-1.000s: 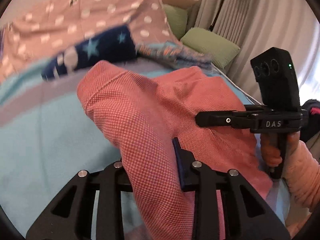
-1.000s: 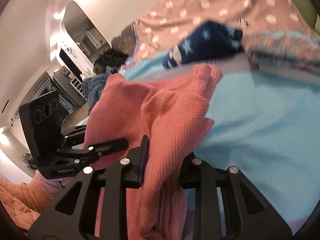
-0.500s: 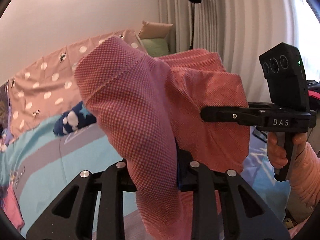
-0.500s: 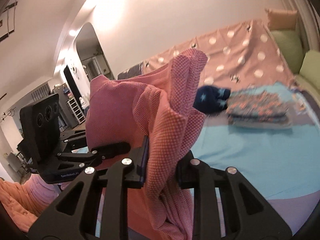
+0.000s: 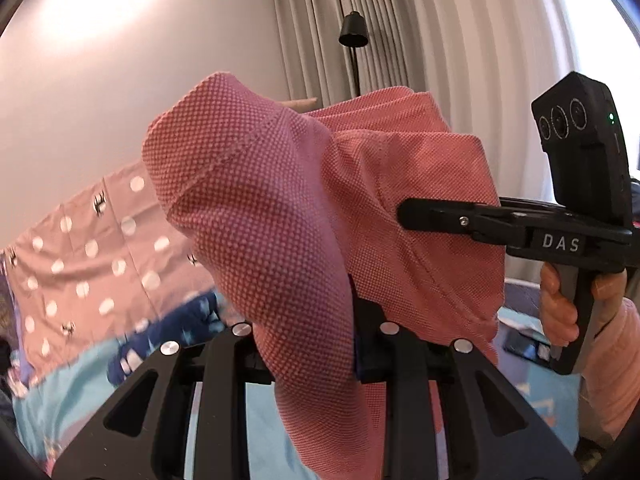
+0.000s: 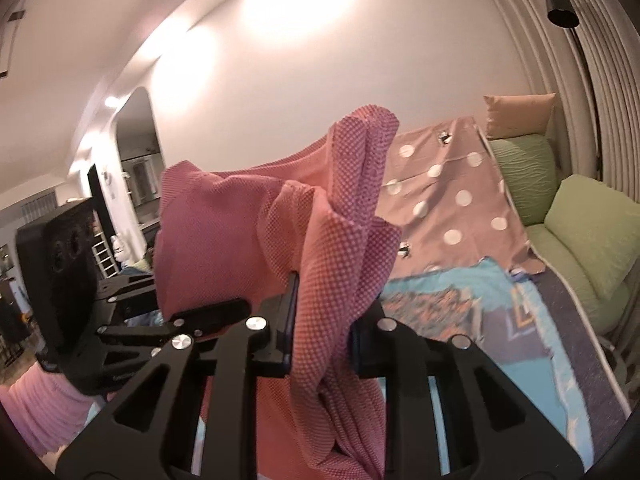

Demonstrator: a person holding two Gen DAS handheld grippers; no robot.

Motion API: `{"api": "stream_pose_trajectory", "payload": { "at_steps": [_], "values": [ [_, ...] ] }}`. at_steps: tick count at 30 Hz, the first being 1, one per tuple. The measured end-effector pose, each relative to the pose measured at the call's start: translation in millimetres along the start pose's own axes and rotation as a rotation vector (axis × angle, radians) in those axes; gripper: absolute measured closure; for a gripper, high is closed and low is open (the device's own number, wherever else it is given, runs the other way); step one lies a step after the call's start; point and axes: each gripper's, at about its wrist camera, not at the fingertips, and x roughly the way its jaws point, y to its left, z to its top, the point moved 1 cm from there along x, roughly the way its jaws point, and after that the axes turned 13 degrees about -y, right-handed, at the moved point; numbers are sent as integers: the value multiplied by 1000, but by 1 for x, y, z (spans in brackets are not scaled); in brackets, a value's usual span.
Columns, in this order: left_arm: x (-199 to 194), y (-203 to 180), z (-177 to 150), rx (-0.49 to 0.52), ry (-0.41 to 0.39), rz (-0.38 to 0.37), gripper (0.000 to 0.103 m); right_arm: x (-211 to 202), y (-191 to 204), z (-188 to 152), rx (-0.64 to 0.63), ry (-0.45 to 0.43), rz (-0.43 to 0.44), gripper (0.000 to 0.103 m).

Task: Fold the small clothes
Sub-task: 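Lift the folded sweater with both grippers toward the clothes stack, then lay the sweater on the folded clothes stack and open both grippers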

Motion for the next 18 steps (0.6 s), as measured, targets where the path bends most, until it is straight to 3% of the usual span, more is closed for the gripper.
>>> {"api": "stream_pose_trajectory", "payload": {
  "at_steps": [10, 16, 18],
  "values": [
    [112, 25, 23, 29, 43, 65, 76, 103, -73, 11, 49, 39, -100, 83],
    [174, 50, 6, 28, 77, 79, 76, 171, -111, -4, 70, 100, -143, 83],
    [197, 64, -5, 11, 99, 98, 74, 212, -125, -19, 58, 145, -161, 80]
  ]
}}
